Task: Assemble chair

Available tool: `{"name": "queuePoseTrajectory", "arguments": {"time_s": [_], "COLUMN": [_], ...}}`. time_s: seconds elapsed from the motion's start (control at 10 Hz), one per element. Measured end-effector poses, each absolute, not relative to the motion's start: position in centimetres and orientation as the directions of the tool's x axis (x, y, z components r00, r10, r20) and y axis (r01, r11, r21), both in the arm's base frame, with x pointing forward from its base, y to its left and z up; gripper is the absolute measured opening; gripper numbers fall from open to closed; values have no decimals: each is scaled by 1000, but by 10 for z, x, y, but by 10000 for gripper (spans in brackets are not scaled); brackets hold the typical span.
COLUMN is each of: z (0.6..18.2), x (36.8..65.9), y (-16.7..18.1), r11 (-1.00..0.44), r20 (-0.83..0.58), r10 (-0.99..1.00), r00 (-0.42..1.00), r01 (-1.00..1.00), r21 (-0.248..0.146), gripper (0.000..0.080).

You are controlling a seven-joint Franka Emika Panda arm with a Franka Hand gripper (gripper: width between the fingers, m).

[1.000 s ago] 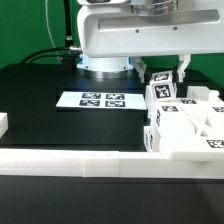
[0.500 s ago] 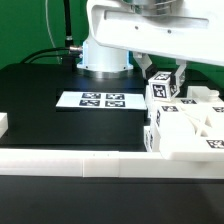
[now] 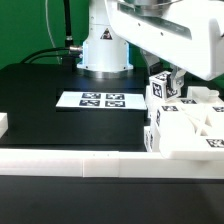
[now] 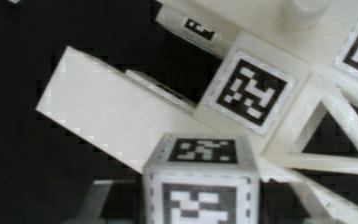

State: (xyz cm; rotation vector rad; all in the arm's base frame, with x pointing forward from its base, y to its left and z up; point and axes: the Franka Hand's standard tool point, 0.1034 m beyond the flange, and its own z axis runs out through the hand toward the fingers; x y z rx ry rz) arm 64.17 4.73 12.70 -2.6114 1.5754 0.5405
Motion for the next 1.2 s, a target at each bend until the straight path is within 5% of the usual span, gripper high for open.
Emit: {"name": "queuePoseTrajectory", "arguments": {"time_s": [0.2, 0.3, 0.4, 0.5, 0.7, 1.2], "z": [127, 127, 127, 127, 127, 127], "x": [642, 642, 641, 641, 641, 641], "y": [48, 48, 48, 49, 50, 54], "r11": [-410, -421, -437, -480, -581, -878], "r20": [-304, -306, -309, -314, -329, -340], "r10": [-886, -882, -873, -852, -786, -431], "r00": [349, 360, 377, 420, 523, 836], "r01": [-897, -892, -885, -865, -807, -476], "r21": [166, 163, 158, 144, 105, -56], "gripper": [281, 398, 398, 532, 642, 649]}}
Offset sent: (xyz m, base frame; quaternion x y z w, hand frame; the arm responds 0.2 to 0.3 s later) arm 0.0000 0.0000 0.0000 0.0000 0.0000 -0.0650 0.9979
